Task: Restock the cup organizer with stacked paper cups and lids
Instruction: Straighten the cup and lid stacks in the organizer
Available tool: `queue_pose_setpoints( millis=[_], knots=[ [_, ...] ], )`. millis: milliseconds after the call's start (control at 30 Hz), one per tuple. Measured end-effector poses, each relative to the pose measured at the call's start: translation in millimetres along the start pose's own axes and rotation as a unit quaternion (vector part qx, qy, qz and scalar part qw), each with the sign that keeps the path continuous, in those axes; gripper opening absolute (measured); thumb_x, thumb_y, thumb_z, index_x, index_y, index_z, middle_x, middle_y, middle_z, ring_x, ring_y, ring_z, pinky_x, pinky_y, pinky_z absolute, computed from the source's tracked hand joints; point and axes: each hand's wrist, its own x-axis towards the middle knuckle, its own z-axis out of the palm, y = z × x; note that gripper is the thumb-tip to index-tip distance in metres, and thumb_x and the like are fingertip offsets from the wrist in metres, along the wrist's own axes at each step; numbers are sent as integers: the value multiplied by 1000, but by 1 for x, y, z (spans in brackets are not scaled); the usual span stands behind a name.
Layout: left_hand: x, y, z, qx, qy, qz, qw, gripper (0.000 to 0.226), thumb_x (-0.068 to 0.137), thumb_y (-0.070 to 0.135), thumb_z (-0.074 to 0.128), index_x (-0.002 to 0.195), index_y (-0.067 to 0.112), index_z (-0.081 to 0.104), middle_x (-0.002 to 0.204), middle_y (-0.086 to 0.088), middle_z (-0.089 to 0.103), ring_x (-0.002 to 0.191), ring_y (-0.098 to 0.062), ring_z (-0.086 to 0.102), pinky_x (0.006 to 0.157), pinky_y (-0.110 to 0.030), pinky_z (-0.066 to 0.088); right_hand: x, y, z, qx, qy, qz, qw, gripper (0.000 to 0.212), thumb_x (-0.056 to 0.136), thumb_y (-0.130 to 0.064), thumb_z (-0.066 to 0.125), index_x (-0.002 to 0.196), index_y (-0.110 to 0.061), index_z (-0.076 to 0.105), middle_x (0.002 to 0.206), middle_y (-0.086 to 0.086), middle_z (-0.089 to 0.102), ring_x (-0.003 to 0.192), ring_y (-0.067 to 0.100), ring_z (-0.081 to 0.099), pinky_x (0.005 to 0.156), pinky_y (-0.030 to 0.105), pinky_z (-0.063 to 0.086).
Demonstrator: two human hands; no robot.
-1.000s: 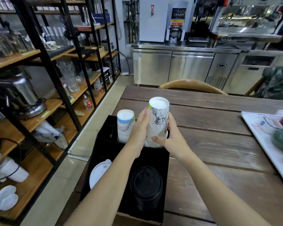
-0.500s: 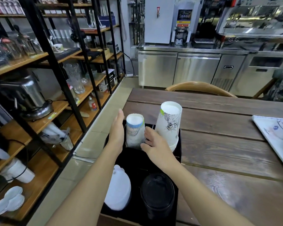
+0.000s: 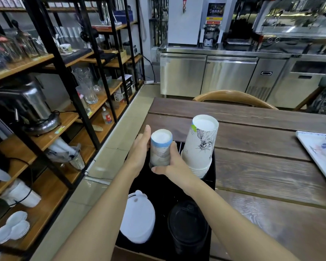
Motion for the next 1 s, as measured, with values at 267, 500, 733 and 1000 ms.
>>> queue_pose_setpoints(
  millis=[267, 500, 733, 1000],
  knots=[
    [-8, -9, -1, 43, -6, 29, 999, 58, 86, 67, 35, 97, 14, 56, 98, 0, 63, 97, -13, 61, 91, -34, 46, 12, -10, -9, -20, 37, -1, 999, 96, 68, -5, 73, 143, -14, 15, 136, 2, 47, 119, 17, 49, 83, 18, 45],
    [-10, -9, 1, -6, 0, 53, 999, 27, 96, 51, 32, 85, 37, 53, 94, 18, 54, 90, 7, 50, 76, -18, 40, 8, -5, 0, -16, 133, -61, 989, 60, 66, -2, 75, 114, -16, 41, 105, 2, 58, 95, 12, 59, 77, 13, 46],
    [-11, -8, 4, -22, -86, 51, 995, 34, 99, 45, 24, 98, 31, 55, 90, 21, 58, 65, 23, 58, 54, 2, 42, -4, -5, 0, -3, 124, -101, 987, 55, 68, 9, 64, 110, -23, 49, 97, -13, 59, 89, -2, 57, 74, 2, 44],
    [-17, 10, 11, -63, -152, 10, 986, 66, 99, 46, 9, 142, 1, 32, 83, 13, 53, 50, 17, 59, 47, -3, 45, -18, 3, 7, -18, 125, -75, 989, 60, 75, 0, 60, 130, -20, 45, 111, -11, 61, 105, 11, 59, 96, 27, 47]
  ],
)
